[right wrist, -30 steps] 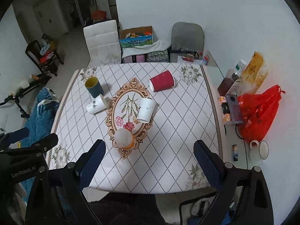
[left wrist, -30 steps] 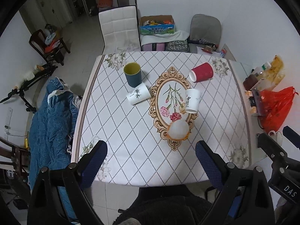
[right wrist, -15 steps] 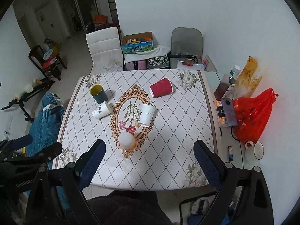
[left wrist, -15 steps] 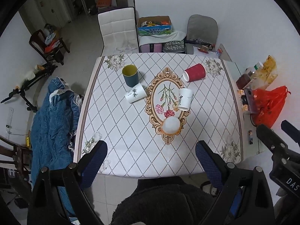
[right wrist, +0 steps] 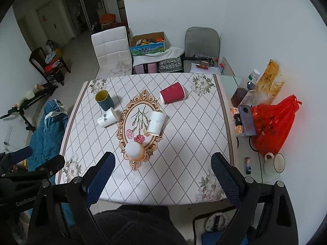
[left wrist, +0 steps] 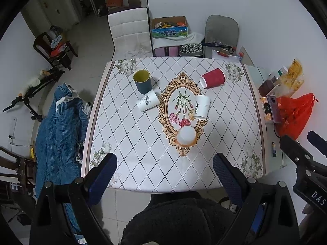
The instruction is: Flip cup upside down
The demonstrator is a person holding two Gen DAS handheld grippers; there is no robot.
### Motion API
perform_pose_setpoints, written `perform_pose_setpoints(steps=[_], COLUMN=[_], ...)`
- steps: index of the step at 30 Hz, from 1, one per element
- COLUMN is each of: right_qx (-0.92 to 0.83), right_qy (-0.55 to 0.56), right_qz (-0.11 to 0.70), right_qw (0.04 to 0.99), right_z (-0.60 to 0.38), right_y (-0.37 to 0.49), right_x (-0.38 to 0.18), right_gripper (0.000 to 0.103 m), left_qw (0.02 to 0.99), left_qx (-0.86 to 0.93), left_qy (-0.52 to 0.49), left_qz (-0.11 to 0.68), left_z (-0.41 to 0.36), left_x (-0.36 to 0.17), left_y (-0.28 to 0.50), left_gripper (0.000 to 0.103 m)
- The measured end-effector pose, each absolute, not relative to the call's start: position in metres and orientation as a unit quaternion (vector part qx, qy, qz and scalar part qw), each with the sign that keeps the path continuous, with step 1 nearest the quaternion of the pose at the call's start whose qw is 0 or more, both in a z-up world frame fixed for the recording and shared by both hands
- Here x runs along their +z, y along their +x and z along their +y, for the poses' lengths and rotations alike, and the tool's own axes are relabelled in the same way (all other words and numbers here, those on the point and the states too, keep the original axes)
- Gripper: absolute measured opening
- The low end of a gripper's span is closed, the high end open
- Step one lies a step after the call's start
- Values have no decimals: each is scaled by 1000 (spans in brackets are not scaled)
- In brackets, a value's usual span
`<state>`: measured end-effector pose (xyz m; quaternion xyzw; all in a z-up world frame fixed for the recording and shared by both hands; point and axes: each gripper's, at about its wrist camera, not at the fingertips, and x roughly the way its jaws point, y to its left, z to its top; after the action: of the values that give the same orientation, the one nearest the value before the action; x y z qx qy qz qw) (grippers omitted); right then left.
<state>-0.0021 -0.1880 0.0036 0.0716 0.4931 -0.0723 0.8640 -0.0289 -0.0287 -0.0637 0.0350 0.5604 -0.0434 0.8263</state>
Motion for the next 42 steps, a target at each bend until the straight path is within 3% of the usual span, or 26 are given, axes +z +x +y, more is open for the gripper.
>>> perform_pose_setpoints(steps=[42], right_qx=[-55], right_qy=[66], right_qz=[501], right_qw=[861], right_z=[-193], right_y=[7], right_x=[-1], right_gripper=[97], left_qw=[842], left_qx=[-9], left_qy=[25], left_qz=[539], left_z=[-21], left_x=[-54], left_y=[-37], left_gripper=[99])
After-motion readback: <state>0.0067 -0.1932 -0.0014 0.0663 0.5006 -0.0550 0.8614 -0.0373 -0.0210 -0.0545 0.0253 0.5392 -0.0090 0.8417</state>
